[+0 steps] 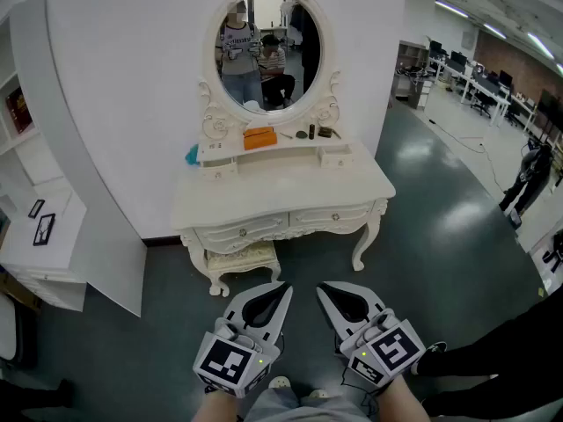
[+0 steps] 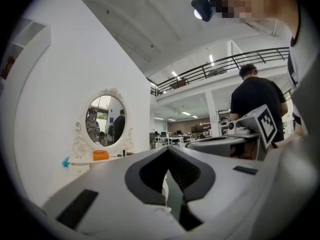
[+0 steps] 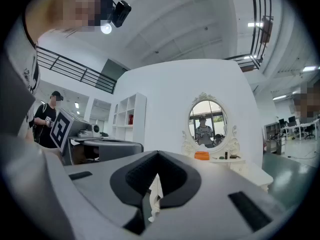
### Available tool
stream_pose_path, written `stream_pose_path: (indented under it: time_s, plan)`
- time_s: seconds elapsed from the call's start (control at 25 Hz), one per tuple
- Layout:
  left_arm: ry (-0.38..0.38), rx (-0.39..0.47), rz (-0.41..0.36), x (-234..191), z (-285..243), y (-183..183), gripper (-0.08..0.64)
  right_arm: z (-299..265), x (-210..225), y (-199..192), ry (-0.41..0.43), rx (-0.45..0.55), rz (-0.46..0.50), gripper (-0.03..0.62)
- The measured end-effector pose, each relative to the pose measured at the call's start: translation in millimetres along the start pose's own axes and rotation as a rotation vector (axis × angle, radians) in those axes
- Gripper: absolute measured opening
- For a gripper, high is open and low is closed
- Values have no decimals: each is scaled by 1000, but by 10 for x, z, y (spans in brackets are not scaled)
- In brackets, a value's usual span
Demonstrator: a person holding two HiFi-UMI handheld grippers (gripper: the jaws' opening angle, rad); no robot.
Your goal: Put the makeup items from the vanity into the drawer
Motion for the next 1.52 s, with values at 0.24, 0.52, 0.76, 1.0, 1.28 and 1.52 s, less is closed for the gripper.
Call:
stream_pose_path:
  time_s: [0.24, 0.52, 0.76, 1.0, 1.28, 1.52]
  plan:
    - [-6, -30, 3, 5, -31, -22, 25, -6, 44, 20, -8, 3, -5, 18]
    - [-2, -17, 6, -128, -96, -70, 25, -96, 79, -10, -15, -1, -5, 18]
    - [-13, -18, 12, -255, -212, -90, 25, -235, 163, -18, -26, -6, -11, 18]
    - [-30, -27, 13, -426, -335, -117, 25, -438, 281, -59, -59, 4, -15, 23]
    - [-56, 6, 12, -628, -560, -150, 25, -690, 385, -126, -43, -50, 39, 23]
    - [-60, 8, 9, -673, -985, -196, 25, -735, 832, -217, -50, -50, 14, 23]
Point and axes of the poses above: the fingertips, and each gripper's own axes: z backward along the fingers, x to its right, y out of its top, the point moved 2 cm from there along z, backward along the fingers, and after that the axes turned 14 degrees about y, right-handed, at the moved point
